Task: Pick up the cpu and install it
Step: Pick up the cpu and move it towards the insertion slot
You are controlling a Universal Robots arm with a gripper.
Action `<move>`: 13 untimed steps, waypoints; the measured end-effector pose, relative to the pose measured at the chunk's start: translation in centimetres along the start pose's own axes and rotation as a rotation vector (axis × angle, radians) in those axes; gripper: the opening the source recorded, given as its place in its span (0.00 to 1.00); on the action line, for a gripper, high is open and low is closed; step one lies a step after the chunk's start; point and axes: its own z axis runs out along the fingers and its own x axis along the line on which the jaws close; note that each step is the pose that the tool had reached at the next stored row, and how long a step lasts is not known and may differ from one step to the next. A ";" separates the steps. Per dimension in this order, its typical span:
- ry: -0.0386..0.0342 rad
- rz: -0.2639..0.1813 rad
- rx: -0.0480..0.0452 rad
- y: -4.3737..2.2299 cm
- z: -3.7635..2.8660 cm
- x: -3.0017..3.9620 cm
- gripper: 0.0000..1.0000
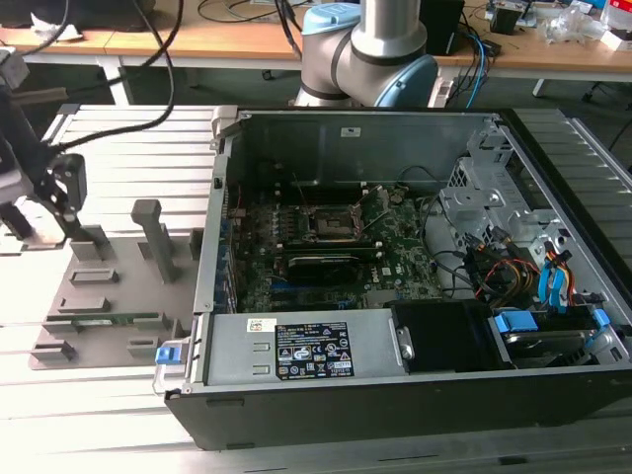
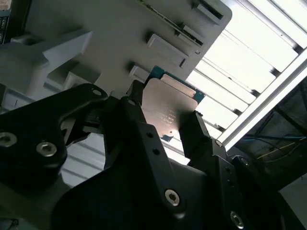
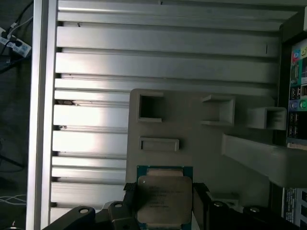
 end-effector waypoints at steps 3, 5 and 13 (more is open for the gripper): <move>0.0000 0.000 0.0000 0.04 -1.29 0.00 0.55; 0.0000 0.000 0.0000 0.08 -2.76 -0.01 0.55; 0.0000 0.000 0.0000 0.17 -6.88 -0.01 0.55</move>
